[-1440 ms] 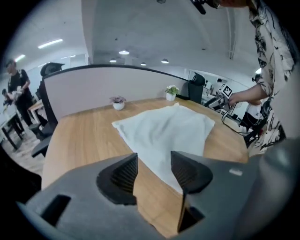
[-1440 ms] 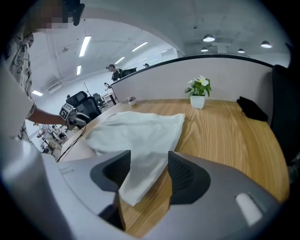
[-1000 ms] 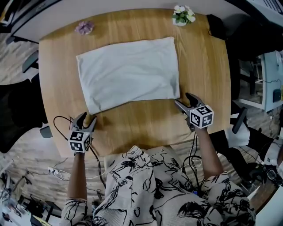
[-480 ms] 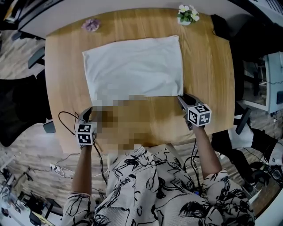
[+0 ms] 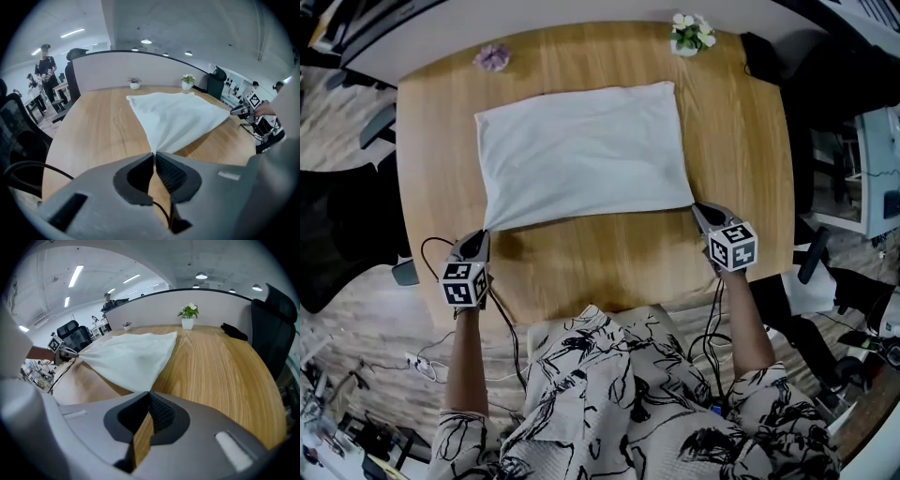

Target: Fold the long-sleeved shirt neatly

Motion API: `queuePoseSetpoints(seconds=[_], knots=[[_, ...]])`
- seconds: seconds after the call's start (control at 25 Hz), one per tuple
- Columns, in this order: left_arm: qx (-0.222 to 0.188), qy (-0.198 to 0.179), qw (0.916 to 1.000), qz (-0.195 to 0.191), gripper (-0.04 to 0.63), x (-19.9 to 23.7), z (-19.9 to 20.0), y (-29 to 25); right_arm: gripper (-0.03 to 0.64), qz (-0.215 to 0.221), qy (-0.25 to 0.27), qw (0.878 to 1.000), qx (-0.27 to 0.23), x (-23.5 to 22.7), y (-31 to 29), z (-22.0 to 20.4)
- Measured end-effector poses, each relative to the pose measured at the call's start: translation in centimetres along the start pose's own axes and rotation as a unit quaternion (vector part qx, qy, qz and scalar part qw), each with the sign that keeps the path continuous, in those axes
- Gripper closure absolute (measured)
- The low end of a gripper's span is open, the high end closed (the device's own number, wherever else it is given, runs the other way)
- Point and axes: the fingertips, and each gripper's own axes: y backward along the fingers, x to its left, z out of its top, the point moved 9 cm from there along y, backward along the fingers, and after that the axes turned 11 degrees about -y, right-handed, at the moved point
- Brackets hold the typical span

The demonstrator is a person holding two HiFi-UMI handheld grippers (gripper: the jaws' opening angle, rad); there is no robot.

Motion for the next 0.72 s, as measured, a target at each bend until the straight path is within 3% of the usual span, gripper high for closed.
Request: queuePoseSetpoints(seconds=[0.16, 0.36, 0.44, 0.48, 0.52, 0.64, 0.72], knots=[[-0.002, 0.012, 0.9999, -0.007, 0.572, 0.2, 0.1, -0.1, 0.603, 0.023, 0.003, 1.0, 0.012, 0.1, -0.2, -0.6], [0.037, 0.018, 0.9991, -0.011, 0.566, 0.0, -1.0, -2.0, 0.603, 0.004, -0.004, 1.0, 0.031, -0.1, -1.2, -1.9], [0.039, 0.004, 0.9988, -0.027, 0.497, -0.2, -1.3, -2.0, 0.6, -0.003, -0.008, 0.999, 0.033, -0.3, -0.9, -2.1], [0.027, 0.005, 0.9989, -0.037, 0.415, -0.2, -1.1, -1.6, 0.55, -0.003, -0.011, 0.999, 0.03, -0.3, -0.5, -2.0], [0.005, 0.014, 0.9989, -0.044, 0.38, 0.1, -0.7, -1.1, 0.498, -0.001, -0.014, 1.0, 0.023, -0.2, -0.1, -1.7], [-0.056, 0.051, 0.9965, -0.035, 0.388, 2.0, 1.7, 0.3, 0.463, 0.004, -0.005, 1.0, -0.019, 0.8, 0.9, 0.2], [-0.052, 0.042, 0.9973, -0.029, 0.422, 3.2, 3.3, -0.5, 0.468, 0.013, 0.022, 0.999, -0.029, 2.4, 0.2, 1.5]])
